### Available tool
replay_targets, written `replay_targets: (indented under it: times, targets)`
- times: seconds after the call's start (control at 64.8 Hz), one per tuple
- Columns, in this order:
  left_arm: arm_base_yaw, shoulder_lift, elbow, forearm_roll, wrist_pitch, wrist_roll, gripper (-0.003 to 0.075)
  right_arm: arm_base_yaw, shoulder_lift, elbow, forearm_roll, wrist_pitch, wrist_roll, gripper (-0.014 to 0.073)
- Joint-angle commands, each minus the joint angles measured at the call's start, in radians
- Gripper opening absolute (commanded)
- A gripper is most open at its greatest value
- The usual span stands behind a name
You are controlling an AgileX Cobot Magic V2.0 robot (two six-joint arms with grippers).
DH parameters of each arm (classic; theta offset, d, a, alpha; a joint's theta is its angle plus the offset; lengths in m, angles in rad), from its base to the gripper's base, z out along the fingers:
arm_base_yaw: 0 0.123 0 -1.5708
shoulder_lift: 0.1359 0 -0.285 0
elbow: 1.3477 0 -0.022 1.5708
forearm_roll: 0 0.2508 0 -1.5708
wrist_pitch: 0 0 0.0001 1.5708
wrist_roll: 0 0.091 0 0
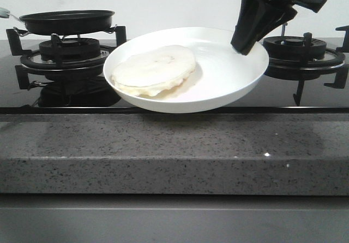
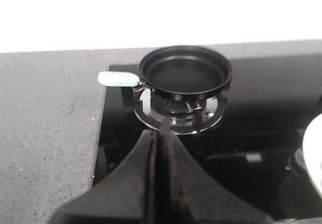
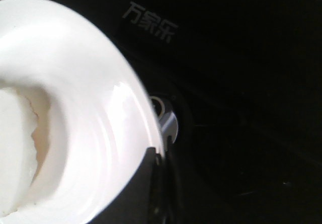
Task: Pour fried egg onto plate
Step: 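Return the empty pan onto its burner with the left gripper, then lower the plate with the egg onto the stove with the right gripper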
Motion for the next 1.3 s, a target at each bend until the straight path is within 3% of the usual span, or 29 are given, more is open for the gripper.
replay_targets:
  times: [0.0,0.309,0.756,1.019,1.281]
  targets:
    - [-0.008,-0.081,0.039,-0.021,-0.121,-0.012,-0.002,-0.001,-0.048,-0.025,0.031,-0.033,-0.004,-0.006]
    - [-0.008,-0.288,0.193,-0.032,-0.182,-0.012,-0.0019,-0.001,-0.048,-0.025,0.031,-0.033,-0.004,-0.006]
    - [-0.008,-0.294,0.202,-0.032,-0.185,-0.012,-0.0019,-0.001,-0.048,-0.025,0.034,-0.033,-0.004,-0.006]
    - [-0.008,-0.294,0.202,-0.032,-0.185,-0.012,-0.0019,-0.003,-0.048,-0.041,0.123,-0.005,-0.004,-0.006]
    - [-0.008,-0.294,0.202,-0.032,-0.185,-0.012,-0.0019,-0.035,0.004,-0.175,0.122,-0.02,0.012,-0.006]
